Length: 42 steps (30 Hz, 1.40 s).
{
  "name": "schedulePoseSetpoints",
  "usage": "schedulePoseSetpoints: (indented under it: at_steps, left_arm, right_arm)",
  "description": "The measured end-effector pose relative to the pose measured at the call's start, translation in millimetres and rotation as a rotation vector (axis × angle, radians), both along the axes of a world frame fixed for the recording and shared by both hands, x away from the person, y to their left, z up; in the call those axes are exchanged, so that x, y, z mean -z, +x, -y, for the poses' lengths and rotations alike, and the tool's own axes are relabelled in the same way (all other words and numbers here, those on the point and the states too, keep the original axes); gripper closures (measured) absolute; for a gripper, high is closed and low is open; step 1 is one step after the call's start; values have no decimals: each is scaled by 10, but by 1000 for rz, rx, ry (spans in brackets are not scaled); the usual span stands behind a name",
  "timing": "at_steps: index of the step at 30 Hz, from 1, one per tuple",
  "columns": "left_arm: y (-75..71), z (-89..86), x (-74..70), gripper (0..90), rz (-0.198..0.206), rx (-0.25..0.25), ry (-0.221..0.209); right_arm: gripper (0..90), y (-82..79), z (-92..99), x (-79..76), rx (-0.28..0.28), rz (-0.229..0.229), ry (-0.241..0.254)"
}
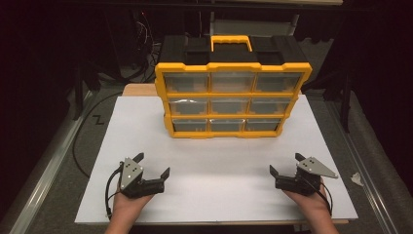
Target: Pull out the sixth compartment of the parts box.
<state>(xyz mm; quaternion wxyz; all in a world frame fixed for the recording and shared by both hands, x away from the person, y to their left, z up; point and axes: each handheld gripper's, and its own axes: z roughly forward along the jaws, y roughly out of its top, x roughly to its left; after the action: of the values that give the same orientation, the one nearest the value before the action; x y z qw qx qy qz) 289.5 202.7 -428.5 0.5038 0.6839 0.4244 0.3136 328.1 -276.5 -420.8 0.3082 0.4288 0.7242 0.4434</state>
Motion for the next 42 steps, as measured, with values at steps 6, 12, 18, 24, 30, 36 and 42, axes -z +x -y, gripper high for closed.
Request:
schedulePoseSetpoints:
  at_steps: [6,12,18,24,30,36,42]
  left_arm:
    - [7,-3,4,6,-2,-3,-3]
    - [7,-8,3,6,0,-2,-4]
    - [14,-17,3,5,1,1,-18]
    - [26,-16,6,1,4,1,-23]
    - [26,-16,6,1,10,5,-26]
    - [26,-10,4,1,7,7,-29]
    - [34,-14,7,1,-5,8,-33]
  right_arm:
    - [10,-1,5,-1,2,3,-3]
    - [10,0,-1,-1,-1,8,-6]
    - [10,4,-23,-6,2,21,-16]
    - [10,26,-40,-2,3,23,-19]
    - [10,43,-72,-21,-3,30,-18]
    - [10,119,-109,-36,6,39,-9]
    - [10,234,-153,-60,10,45,-7]
